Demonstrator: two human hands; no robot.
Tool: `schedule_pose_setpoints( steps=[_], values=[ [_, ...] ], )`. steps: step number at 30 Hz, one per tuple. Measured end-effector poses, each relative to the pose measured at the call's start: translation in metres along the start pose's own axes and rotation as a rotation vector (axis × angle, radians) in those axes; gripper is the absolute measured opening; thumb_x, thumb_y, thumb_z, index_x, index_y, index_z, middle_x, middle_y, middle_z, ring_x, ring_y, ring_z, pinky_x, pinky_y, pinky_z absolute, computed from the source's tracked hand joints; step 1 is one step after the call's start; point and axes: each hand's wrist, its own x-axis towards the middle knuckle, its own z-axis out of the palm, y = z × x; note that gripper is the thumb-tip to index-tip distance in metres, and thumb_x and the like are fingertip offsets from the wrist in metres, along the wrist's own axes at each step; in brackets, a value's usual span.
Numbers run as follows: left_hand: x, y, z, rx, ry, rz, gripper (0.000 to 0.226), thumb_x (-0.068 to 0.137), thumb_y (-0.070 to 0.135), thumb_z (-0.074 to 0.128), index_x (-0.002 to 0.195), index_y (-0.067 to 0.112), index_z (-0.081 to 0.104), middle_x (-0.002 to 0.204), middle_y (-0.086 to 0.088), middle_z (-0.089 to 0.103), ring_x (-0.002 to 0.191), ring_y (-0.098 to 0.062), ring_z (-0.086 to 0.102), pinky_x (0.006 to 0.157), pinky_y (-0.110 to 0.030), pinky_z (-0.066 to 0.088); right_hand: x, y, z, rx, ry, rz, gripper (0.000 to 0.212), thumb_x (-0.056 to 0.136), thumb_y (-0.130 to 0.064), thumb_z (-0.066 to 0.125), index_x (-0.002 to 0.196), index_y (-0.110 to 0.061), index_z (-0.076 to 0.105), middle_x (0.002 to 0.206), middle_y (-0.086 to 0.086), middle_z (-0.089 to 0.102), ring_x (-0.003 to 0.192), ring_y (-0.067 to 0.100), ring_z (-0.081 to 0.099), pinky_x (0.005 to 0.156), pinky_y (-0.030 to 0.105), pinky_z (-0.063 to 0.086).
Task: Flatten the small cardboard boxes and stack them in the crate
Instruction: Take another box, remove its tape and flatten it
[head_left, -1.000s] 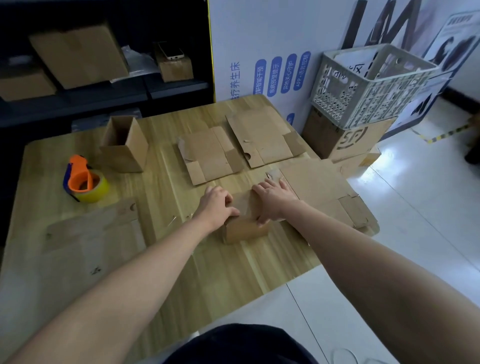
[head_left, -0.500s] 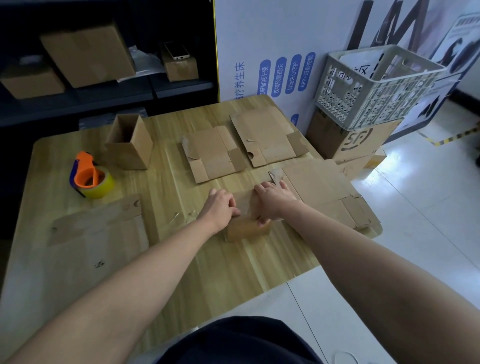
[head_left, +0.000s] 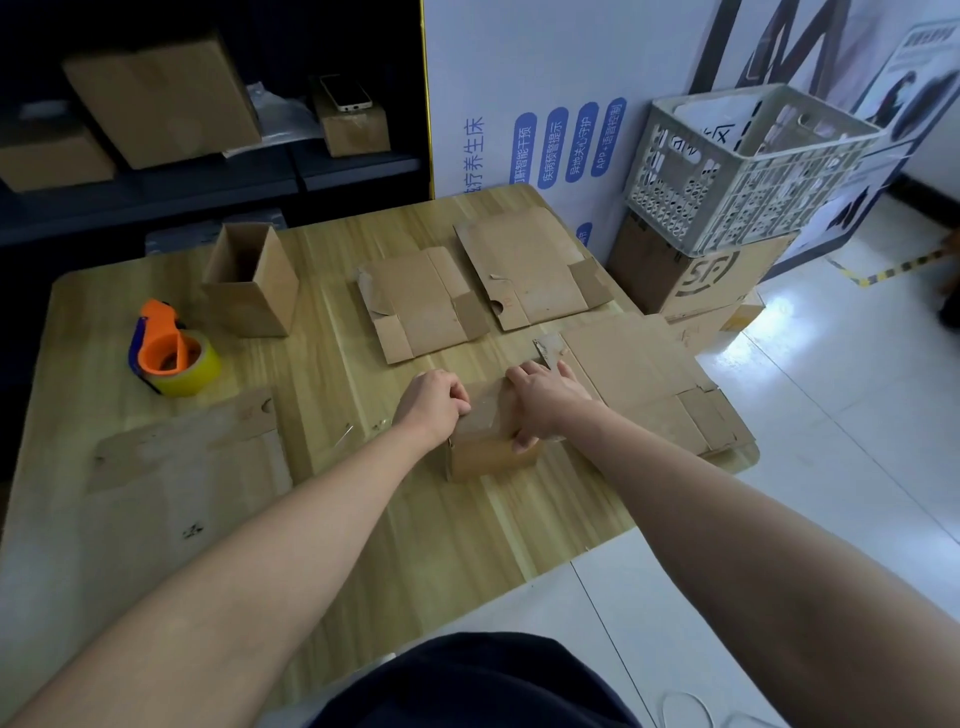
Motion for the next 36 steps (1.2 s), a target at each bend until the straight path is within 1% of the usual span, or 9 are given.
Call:
schedule_pose_setpoints(
  steps=[3, 7, 12, 17, 21, 25, 29, 33, 36],
  values=[
    [0.003, 0.004, 0.003, 0.127, -0.009, 0.007, 0.014, 0.089, 0.011, 0.059, 0.076, 0.015, 0.061, 0.098, -0.004, 0.061, 0.091, -0.021, 0.055, 0.074, -0.029, 0.044, 0.000, -0.001, -0.001, 0.002, 0.002, 0.003, 0.102, 0.060, -0.048, 0.084, 0.141, -0.018, 0.031, 0.137, 0.002, 0.041, 0.131, 0.020, 0.038, 0.114, 0.043, 0.009],
    [-0.001, -0.005, 0.004, 0.232, -0.098, 0.208, 0.015, 0.094, 0.006, 0.048, 0.081, 0.014, 0.048, 0.100, -0.002, 0.052, 0.100, -0.020, 0.043, 0.087, -0.033, 0.042, -0.001, 0.001, 0.000, 0.021, -0.001, 0.011, 0.103, 0.060, -0.047, 0.084, 0.142, -0.019, 0.029, 0.139, 0.002, 0.039, 0.133, 0.020, 0.036, 0.115, 0.043, 0.006],
    [-0.007, -0.021, -0.002, -0.215, -0.171, 0.143, 0.020, 0.092, -0.004, 0.046, 0.080, 0.010, 0.053, 0.103, -0.016, 0.055, 0.098, -0.027, 0.054, 0.094, -0.036, 0.046, 0.001, 0.001, -0.002, 0.039, -0.011, 0.004, 0.105, 0.061, -0.045, 0.085, 0.144, -0.020, 0.025, 0.144, 0.002, 0.035, 0.136, 0.020, 0.032, 0.116, 0.045, 0.004],
    [-0.002, -0.017, -0.005, -0.311, -0.286, 0.096, 0.026, 0.078, 0.019, 0.074, 0.089, 0.023, 0.051, 0.085, -0.007, 0.051, 0.078, -0.017, 0.046, 0.075, -0.030, 0.044, 0.001, -0.001, -0.004, 0.010, -0.014, 0.006, 0.103, 0.062, -0.047, 0.083, 0.144, -0.020, 0.026, 0.142, 0.002, 0.037, 0.134, 0.019, 0.034, 0.116, 0.046, 0.007],
    [0.000, -0.016, -0.007, -0.252, -0.343, 0.105, 0.030, 0.076, 0.011, 0.075, 0.095, 0.023, 0.054, 0.073, 0.002, 0.044, 0.070, -0.014, 0.043, 0.069, -0.027, 0.043, 0.000, 0.000, -0.003, 0.012, -0.007, 0.017, 0.102, 0.062, -0.046, 0.083, 0.144, -0.021, 0.027, 0.141, 0.001, 0.038, 0.134, 0.019, 0.035, 0.115, 0.045, 0.009],
    [-0.002, -0.030, -0.019, -0.355, -0.179, 0.067, 0.039, 0.077, 0.003, 0.070, 0.106, 0.026, 0.054, 0.077, 0.002, 0.050, 0.069, -0.007, 0.046, 0.063, -0.011, 0.038, 0.002, -0.002, -0.001, 0.076, 0.011, 0.051, 0.101, 0.062, -0.045, 0.084, 0.143, -0.021, 0.029, 0.140, 0.001, 0.038, 0.134, 0.021, 0.034, 0.115, 0.046, 0.007],
    [-0.007, -0.036, -0.019, -0.437, -0.020, -0.039, 0.065, 0.077, -0.001, 0.070, 0.130, 0.023, 0.039, 0.090, -0.003, 0.056, 0.077, -0.008, 0.053, 0.067, -0.010, 0.041, 0.003, -0.010, 0.000, 0.078, 0.031, 0.064, 0.098, 0.063, -0.045, 0.083, 0.141, -0.018, 0.030, 0.136, 0.003, 0.040, 0.134, 0.022, 0.033, 0.116, 0.047, 0.009],
    [-0.014, -0.027, -0.019, -0.949, 0.078, -0.301, 0.054, 0.081, -0.021, 0.051, 0.124, 0.010, 0.039, 0.082, -0.011, 0.055, 0.071, -0.017, 0.060, 0.070, -0.032, 0.055, 0.000, -0.008, -0.003, 0.023, 0.026, 0.083, 0.098, 0.063, -0.046, 0.082, 0.141, -0.017, 0.030, 0.136, 0.005, 0.041, 0.134, 0.024, 0.031, 0.115, 0.048, 0.011],
    [-0.017, -0.017, -0.023, -1.350, 0.040, -0.448, 0.039, 0.082, -0.022, 0.038, 0.106, 0.008, 0.044, 0.073, -0.014, 0.051, 0.065, -0.023, 0.054, 0.068, -0.040, 0.051, -0.003, -0.007, -0.005, 0.031, -0.010, 0.097, 0.111, 0.062, -0.052, 0.081, 0.147, -0.015, 0.019, 0.146, 0.008, 0.032, 0.140, 0.028, 0.018, 0.116, 0.055, 0.005]
  ],
)
